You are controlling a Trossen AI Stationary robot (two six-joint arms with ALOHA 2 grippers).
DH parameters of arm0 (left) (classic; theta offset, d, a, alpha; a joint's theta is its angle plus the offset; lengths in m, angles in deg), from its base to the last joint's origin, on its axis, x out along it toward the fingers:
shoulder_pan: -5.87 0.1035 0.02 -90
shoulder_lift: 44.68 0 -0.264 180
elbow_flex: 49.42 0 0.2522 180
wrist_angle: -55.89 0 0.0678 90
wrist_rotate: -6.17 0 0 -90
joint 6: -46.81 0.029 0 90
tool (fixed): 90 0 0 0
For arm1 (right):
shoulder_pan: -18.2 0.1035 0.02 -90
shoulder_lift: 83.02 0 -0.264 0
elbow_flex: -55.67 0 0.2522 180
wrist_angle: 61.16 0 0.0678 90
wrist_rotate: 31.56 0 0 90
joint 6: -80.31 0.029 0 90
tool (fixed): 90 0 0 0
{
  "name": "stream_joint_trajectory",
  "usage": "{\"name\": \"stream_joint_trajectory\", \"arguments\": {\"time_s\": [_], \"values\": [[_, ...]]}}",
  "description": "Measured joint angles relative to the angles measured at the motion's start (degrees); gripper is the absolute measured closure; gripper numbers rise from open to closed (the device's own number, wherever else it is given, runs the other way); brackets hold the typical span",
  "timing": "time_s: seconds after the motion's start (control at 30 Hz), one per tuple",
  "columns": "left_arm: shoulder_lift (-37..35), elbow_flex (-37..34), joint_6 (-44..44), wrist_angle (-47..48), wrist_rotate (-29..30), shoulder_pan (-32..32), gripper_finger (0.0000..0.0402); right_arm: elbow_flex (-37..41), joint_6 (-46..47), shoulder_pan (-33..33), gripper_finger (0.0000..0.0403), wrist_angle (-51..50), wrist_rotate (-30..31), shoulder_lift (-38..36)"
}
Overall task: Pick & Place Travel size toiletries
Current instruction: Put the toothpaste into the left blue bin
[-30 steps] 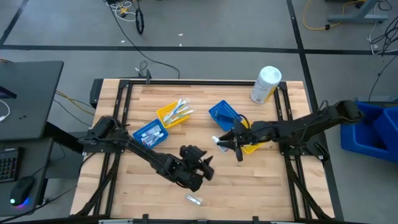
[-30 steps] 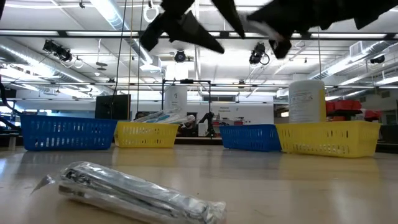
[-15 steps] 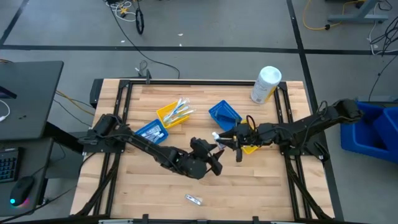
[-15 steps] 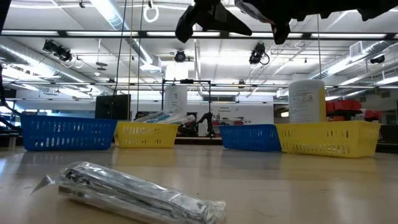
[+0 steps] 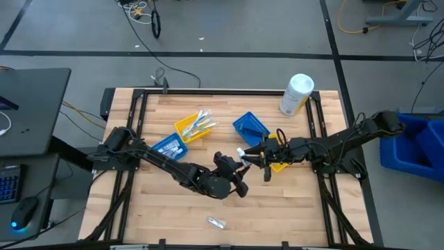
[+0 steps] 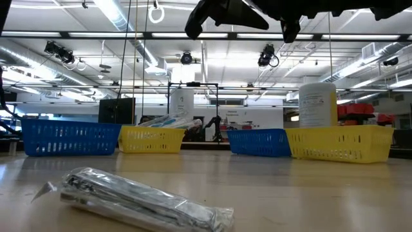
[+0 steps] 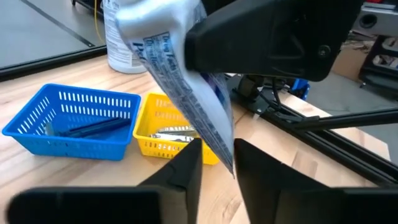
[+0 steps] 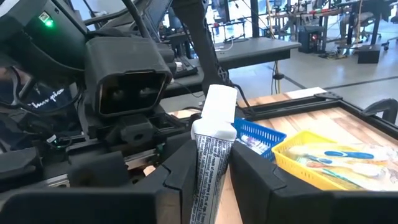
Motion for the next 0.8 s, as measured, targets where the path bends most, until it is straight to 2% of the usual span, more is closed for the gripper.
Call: {"name": "stream_joint_trajectory", "arguments": {"time_s": [0.37,0.6,0.8], "values": [[0.0,-0.1,0.9,0.3,0.3,0.0,0.0373,-0.1,-0.6,0.0,0.0293,-2.3,0.1,0.0],[0.1,-0.1,0.5,1.8,-2.0,0.0,0.0395,-0.1,-1.5,0.0,0.0234,-7.8,0.1,-0.1],[-2.5,0.0,-6.9,14.0,-4.8,0.0,0.0392,0.0,-1.0,0.0,0.0184,-12.9,-0.1,-1.8]]}}
